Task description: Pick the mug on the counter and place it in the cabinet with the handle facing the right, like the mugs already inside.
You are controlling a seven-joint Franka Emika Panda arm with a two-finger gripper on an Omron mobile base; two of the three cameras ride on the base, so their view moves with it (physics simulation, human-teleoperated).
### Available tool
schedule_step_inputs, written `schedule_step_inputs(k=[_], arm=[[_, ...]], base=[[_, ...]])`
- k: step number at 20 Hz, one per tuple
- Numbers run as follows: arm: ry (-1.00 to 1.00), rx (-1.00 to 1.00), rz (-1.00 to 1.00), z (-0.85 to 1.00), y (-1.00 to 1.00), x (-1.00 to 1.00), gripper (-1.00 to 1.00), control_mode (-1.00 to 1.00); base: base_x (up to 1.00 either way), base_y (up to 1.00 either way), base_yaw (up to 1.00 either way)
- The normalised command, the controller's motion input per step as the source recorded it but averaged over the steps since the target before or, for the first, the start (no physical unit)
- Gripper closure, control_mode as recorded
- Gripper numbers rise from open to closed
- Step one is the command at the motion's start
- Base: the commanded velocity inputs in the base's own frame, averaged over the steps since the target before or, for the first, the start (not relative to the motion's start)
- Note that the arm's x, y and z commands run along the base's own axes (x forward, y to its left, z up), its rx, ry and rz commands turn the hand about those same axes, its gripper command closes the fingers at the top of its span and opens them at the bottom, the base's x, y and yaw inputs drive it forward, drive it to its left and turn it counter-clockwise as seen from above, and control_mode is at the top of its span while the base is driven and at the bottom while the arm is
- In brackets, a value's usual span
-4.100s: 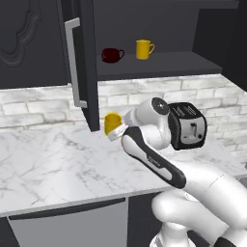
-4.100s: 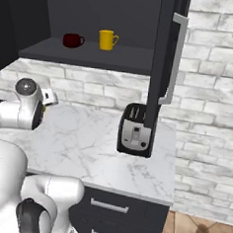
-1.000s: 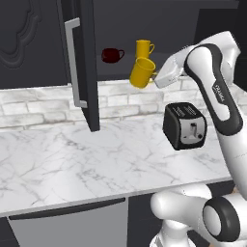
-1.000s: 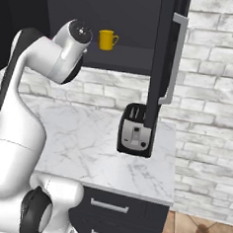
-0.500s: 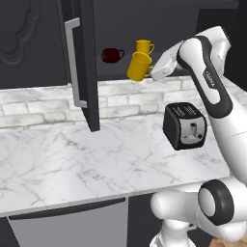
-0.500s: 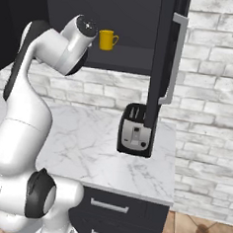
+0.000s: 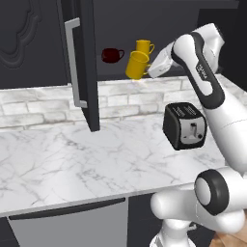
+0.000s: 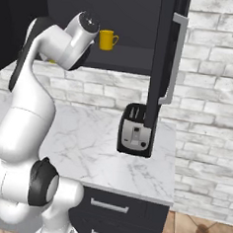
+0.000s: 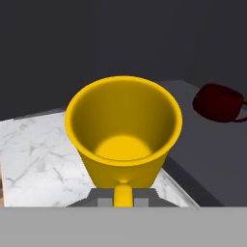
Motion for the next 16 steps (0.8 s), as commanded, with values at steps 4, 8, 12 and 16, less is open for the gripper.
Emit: schedule_step_inputs(k=[4, 8, 12, 16], arm=[[0.00, 0.00, 0.00, -0.09, 0.00, 0.30, 1.00, -1.00], [0.00, 0.00, 0.00, 0.00, 0.00, 0.24, 1.00, -1.00], [0.00, 0.00, 0.00, 0.00, 0.00, 0.20, 1.00, -1.00], [0.00, -0.01, 0.00, 0.00, 0.00, 0.28, 1.00, -1.00]], base=[[0.00, 0.00, 0.00], [0.00, 0.00, 0.00], [0.00, 0.00, 0.00], [0.00, 0.00, 0.00]])
